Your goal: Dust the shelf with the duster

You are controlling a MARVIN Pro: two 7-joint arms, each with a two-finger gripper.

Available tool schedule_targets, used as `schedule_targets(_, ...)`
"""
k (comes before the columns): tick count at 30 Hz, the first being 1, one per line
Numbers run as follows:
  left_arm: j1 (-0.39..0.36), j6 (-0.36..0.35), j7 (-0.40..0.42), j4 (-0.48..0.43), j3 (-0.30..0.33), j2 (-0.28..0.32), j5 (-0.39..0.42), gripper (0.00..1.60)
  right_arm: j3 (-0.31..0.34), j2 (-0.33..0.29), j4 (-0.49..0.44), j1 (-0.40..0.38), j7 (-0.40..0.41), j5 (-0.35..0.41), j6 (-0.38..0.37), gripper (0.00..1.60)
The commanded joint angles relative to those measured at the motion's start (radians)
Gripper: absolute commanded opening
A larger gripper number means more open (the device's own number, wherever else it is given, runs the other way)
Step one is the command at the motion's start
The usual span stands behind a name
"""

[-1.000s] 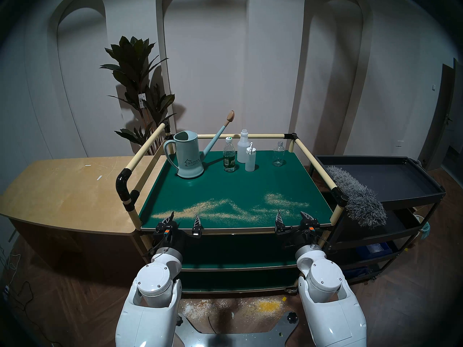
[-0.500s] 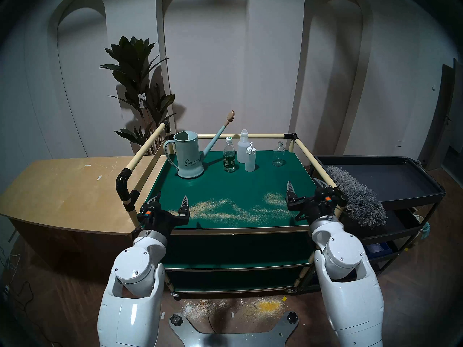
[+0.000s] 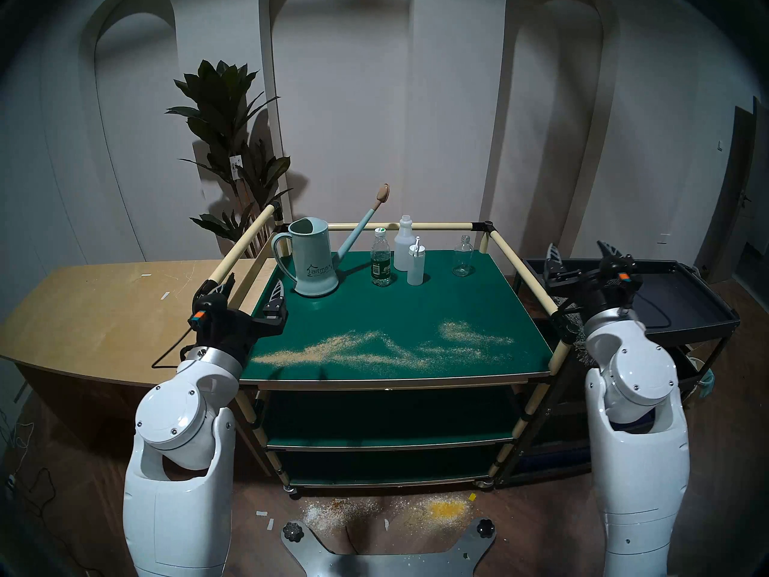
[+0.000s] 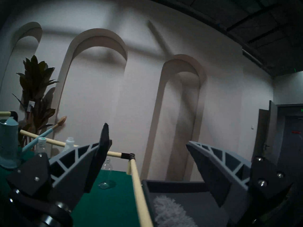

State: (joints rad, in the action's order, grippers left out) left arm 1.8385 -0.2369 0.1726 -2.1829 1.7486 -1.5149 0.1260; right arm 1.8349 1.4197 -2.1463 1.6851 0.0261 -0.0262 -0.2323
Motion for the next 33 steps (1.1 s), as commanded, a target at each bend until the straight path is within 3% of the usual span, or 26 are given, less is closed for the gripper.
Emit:
schedule_targets(1,0.003,-0.068,0.041,-0.08,-0.001,0.012,0.042,1.6,0.124,-0.037,-0.064,-0.011,0.005,0.023,-0.111,1.6)
schedule_targets(10,-0.018,-0.204,0.088,-0.105,-0.023,0.03,0.088,1.6,0.255,-0.085,-0.066,0.06,0.065,0.05,-0.295,1.6)
schedule_targets(23,-0.105,-0.463,0.112,-0.111,-0.076,0.05,0.135,1.6,0.39,-0.22,-0.016,0.116,0.311,0.193,-0.566,1.6)
schedule_targets(27,-0.136,-0.535,0.103,-0.103,-0.087,0.057,0.134,1.6,0.418,-0.252,0.04,0.109,0.383,0.279,-0.591,1.6)
schedule_targets(33,-0.182,-0.629,0.082,-0.091,-0.097,0.046,0.137,1.6,0.435,-0.286,0.141,0.097,0.497,0.351,-0.55,1.6)
